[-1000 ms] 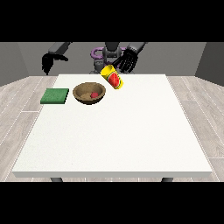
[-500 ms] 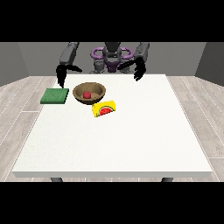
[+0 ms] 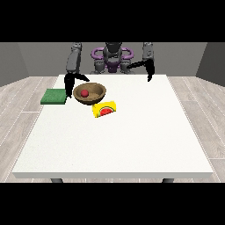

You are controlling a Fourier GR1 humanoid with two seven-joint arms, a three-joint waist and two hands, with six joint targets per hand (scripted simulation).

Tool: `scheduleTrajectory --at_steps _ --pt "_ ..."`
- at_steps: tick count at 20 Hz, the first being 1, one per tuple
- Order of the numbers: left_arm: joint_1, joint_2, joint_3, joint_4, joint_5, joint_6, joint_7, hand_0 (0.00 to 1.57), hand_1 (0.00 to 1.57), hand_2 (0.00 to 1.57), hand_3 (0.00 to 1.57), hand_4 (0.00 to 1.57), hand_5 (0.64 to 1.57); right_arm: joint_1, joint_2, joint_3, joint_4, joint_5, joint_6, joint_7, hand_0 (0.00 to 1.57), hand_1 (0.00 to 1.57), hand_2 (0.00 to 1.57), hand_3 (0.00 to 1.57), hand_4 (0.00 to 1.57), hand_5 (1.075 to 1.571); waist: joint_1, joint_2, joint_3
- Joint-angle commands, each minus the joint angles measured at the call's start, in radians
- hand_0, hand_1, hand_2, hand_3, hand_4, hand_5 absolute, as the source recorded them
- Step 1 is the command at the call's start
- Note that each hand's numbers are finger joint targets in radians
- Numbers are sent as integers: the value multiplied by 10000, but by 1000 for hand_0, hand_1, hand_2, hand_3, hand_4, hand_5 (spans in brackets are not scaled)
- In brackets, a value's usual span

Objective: Pick the cup and pour the ball into the bowl, then pick the bowl and place it on the pad

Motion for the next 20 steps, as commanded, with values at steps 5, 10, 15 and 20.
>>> scheduleTrajectory --at_steps 5,10,15,20 --pt "834 457 514 -467 224 -527 -613 0 0 0 0 0 1565 -652 -394 -65 1928 -111 217 -887 0 0 0 0 194 1561 -117 -8 10" --pt "-14 762 689 -1107 378 -903 281 0 0 0 0 0 1566 -1051 -230 -9 2883 64 177 -1946 0 0 0 0 100 1563 39 571 14" --pt "605 1004 788 -1510 502 -1274 121 0 0 0 0 0 1565 -1169 -176 -354 3616 -387 207 -1783 0 0 0 0 395 1570 253 607 13" --pt "-50 576 288 -2036 343 -1097 239 0 0 0 0 470 1564 -411 -750 85 4117 1147 -2766 -1192 1571 1571 1571 1088 850 1505 906 1335 -15"
